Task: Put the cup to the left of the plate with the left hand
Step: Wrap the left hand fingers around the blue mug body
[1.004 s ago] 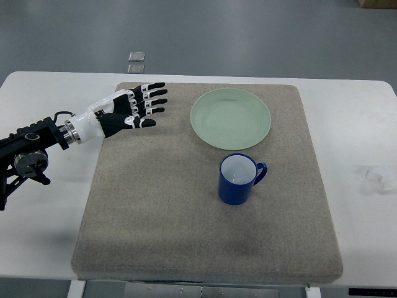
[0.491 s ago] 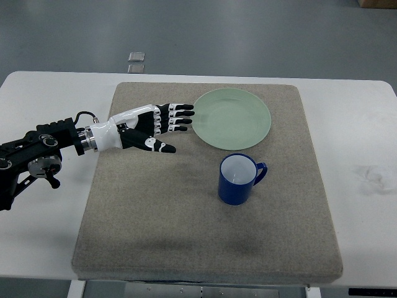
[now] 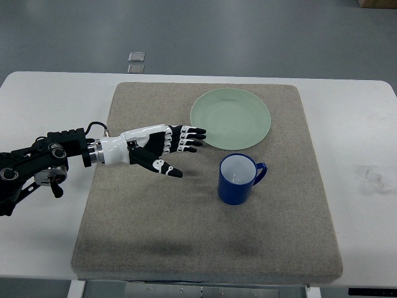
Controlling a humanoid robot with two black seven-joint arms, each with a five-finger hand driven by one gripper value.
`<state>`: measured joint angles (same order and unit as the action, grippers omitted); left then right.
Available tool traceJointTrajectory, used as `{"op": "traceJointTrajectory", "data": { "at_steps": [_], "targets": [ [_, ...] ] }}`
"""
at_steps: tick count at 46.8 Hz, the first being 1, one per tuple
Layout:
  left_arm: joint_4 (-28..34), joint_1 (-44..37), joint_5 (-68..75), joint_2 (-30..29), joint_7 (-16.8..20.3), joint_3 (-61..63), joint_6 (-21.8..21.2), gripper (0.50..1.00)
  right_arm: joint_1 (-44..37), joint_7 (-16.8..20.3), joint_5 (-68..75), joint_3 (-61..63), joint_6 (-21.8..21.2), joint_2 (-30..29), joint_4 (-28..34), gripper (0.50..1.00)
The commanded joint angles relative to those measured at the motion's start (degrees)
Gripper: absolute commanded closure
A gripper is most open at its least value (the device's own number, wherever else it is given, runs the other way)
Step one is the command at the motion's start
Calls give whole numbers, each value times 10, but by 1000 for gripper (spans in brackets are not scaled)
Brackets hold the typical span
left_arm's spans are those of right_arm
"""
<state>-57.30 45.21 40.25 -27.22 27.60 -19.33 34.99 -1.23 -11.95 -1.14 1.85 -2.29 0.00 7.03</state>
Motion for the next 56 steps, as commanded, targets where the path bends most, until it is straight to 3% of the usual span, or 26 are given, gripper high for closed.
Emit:
{"op": "traceJointTrajectory", "data": {
  "at_steps": [1,14,56],
  "targets": [
    [2,0,0,21,0,1,0,508,0,0,0,0,0,0,0,568],
    [10,0,2,63,0,8,0,508,0,0,0,0,0,0,0,568],
    [35,3,15,119,-2,12,0,508,0,0,0,0,0,0,0,568]
  ]
}}
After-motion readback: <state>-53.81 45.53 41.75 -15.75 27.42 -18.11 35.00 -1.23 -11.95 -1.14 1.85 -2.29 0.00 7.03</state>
